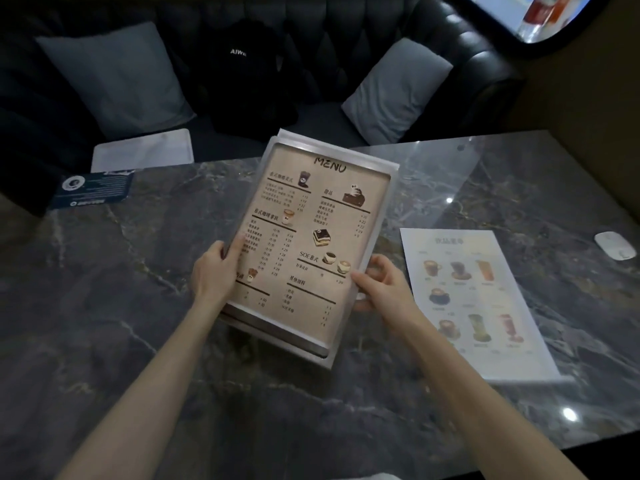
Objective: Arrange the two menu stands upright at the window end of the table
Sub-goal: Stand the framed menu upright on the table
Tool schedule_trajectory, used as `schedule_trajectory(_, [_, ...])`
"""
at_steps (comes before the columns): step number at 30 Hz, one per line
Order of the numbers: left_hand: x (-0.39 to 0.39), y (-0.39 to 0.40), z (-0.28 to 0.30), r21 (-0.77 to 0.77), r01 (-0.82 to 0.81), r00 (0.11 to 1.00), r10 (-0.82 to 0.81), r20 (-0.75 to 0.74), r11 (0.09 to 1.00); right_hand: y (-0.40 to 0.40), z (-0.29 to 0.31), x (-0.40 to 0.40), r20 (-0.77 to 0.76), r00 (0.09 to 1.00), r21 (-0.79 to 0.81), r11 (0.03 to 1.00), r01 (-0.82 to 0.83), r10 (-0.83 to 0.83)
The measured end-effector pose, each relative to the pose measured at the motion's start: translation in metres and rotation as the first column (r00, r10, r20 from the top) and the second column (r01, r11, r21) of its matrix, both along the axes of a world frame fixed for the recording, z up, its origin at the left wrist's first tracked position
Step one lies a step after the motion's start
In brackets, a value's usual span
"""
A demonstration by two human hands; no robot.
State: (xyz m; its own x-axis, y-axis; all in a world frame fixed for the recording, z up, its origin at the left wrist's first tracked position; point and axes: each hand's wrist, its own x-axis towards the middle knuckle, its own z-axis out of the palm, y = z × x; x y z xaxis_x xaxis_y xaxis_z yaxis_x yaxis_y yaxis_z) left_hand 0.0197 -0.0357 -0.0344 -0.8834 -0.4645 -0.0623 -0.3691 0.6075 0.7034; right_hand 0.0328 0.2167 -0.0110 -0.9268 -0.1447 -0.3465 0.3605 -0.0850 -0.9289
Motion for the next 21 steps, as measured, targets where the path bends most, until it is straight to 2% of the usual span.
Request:
schedule_trajectory(3, [0.003,0.009,0.003,0.167,-0.057,0.997,0.067,-0.049,0.984,0.003,0.005,-0.004,-0.062,0.998,0.061,0.998,-0.022,0.025])
schedule_trajectory(7, [0.006,0.025,0.007,0.313,-0.104,0.988,0.135,-0.077,0.944,0.006,0.005,-0.007,-0.151,0.988,0.094,0.995,-0.029,0.043])
schedule_trajectory(14, [0.01,0.033,0.008,0.442,-0.055,0.987,0.116,-0.111,0.895,0.008,0.002,-0.002,-0.241,0.968,0.174,0.984,-0.023,0.065])
schedule_trajectory(21, [0.015,0.035,0.009,0.501,-0.046,0.988,0.112,-0.102,0.864,0.01,-0.009,0.012,-0.293,0.955,0.241,0.97,0.024,0.049])
